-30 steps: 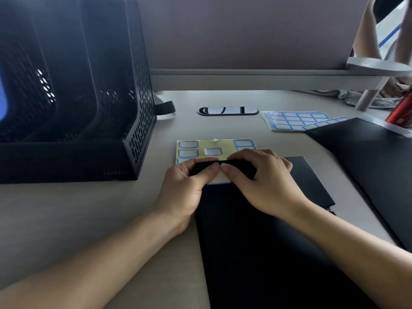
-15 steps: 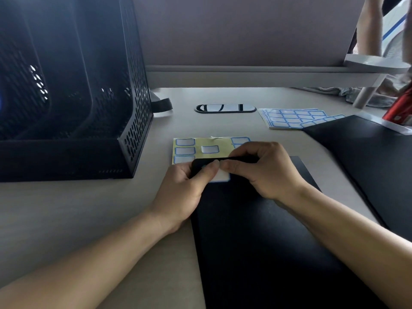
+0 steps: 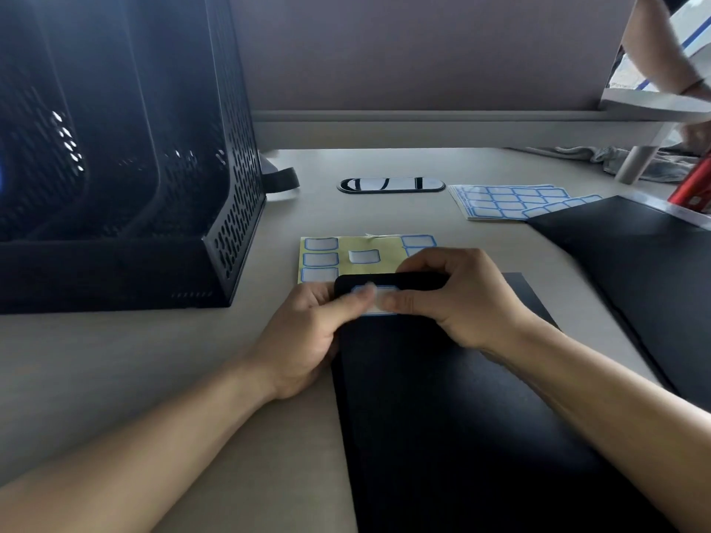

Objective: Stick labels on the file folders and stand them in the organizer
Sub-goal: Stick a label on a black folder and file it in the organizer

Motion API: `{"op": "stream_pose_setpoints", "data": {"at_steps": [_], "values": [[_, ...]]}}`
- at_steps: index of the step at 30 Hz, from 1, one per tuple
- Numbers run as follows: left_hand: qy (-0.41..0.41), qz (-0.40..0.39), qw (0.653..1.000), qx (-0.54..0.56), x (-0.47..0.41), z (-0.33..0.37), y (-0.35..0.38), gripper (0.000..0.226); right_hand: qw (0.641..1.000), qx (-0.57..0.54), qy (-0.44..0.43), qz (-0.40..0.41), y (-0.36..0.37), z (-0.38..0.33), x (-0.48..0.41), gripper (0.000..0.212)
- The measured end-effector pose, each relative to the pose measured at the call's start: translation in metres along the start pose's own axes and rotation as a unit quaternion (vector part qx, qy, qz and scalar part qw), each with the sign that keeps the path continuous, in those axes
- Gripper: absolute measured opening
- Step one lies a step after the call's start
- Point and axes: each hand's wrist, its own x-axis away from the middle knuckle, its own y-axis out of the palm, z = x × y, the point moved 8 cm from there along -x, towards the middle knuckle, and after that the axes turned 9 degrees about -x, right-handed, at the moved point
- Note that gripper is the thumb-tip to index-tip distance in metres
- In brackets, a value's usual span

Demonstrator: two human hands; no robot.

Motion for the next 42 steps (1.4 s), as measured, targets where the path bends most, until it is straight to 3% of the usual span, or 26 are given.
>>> {"op": "stream_pose_setpoints", "data": {"at_steps": [5, 10, 15, 17, 22, 25, 30, 33, 42], "values": [[0.013, -0.027, 0.999, -0.023, -0.001, -0.001, 0.001, 0.023, 0.999, 0.047, 0.008, 0.023, -0.008, -0.003, 0.006, 0.038], [0.012, -0.025, 0.999, -0.039, -0.001, 0.001, 0.004, 0.024, 0.997, 0.077, 0.019, -0.014, -0.008, -0.004, 0.009, 0.051], [0.017, -0.018, 0.999, -0.040, 0.001, 0.005, 0.006, 0.019, 0.996, 0.070, 0.047, -0.006, -0.008, -0.002, 0.009, 0.047], [0.021, -0.016, 0.998, -0.063, 0.001, 0.006, 0.007, 0.028, 0.997, 0.063, 0.047, -0.005, -0.007, -0.004, 0.010, 0.044], [0.047, 0.084, 0.981, -0.167, 0.002, 0.010, 0.001, 0.018, 0.994, 0.095, 0.030, -0.040, 0.000, -0.008, 0.010, 0.039], [0.044, 0.107, 0.979, -0.169, 0.003, 0.012, 0.000, 0.028, 0.994, 0.094, 0.023, -0.050, 0.000, -0.006, 0.007, 0.049], [0.052, 0.077, 0.982, -0.162, -0.001, 0.009, -0.001, 0.014, 0.994, 0.076, 0.020, -0.074, 0.007, -0.001, 0.006, 0.062], [0.034, 0.023, 0.989, -0.139, -0.002, 0.005, 0.001, 0.026, 0.995, 0.062, 0.033, -0.064, 0.008, 0.005, 0.003, 0.073], [0.059, -0.046, 0.992, -0.097, 0.001, 0.006, 0.006, 0.022, 0.998, 0.023, 0.033, -0.053, 0.005, 0.003, 0.005, 0.066]]}}
